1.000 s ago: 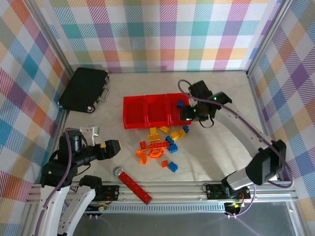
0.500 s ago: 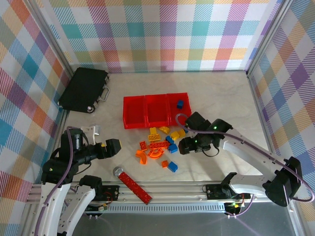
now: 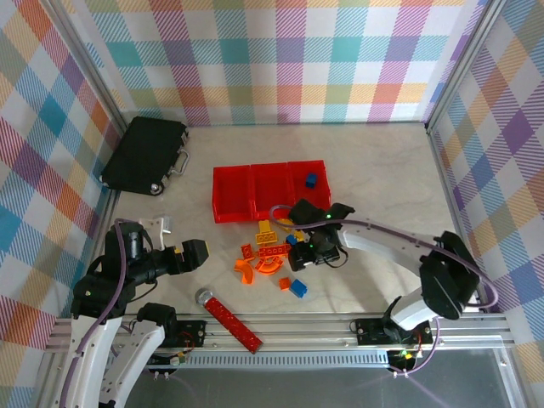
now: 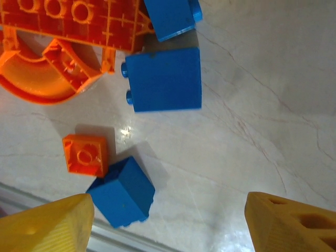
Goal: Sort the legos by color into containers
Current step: Pick up the lego from the bottom-center of the table.
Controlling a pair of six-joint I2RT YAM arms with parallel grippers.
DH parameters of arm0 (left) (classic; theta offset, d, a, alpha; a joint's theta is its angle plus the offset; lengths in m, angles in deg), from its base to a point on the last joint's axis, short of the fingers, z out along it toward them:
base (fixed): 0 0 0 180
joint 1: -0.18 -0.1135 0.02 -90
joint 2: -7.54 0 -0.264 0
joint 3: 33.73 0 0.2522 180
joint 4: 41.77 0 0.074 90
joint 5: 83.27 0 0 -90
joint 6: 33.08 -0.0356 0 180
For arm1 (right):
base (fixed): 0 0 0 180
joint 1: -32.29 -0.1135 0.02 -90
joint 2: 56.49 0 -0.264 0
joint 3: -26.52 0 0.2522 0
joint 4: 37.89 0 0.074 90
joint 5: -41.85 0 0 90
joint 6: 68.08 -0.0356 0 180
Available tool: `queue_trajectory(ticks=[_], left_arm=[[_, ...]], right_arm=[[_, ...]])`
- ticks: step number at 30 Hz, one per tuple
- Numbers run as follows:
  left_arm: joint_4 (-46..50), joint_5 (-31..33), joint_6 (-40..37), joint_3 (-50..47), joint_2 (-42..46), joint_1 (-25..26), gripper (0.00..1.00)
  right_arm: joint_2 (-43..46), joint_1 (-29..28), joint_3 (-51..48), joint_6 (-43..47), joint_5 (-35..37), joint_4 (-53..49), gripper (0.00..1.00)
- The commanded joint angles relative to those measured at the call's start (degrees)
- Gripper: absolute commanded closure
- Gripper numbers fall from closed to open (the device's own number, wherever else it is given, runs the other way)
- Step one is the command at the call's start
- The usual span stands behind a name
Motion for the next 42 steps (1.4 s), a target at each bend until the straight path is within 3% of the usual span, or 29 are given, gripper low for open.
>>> queue_trajectory(ticks=[1,22,32,42], left_arm=[[0.91,0.0,0.83,-0.37,0.23,0.34,0.0],[1.18,0.76,0.99,-0.33,0.42,0.35,0.0],[1.02,0.97,1.12,-0.35,0.1,0.31,0.0],[0.93,0.93,1.2,-0.47,-0.52,0.31,0.0]], right_arm=[[-2.87,-0.62,2.52,1.68,1.06,1.08,0.23],[-17.21,-0.79,10.04,7.18,5.42,0.67,0.21],[-19.02,-0.83,10.01,8.07,5.11,1.55,0.29],[-18.83,-0.91,10.07,7.64,6.58,1.06,0.45]])
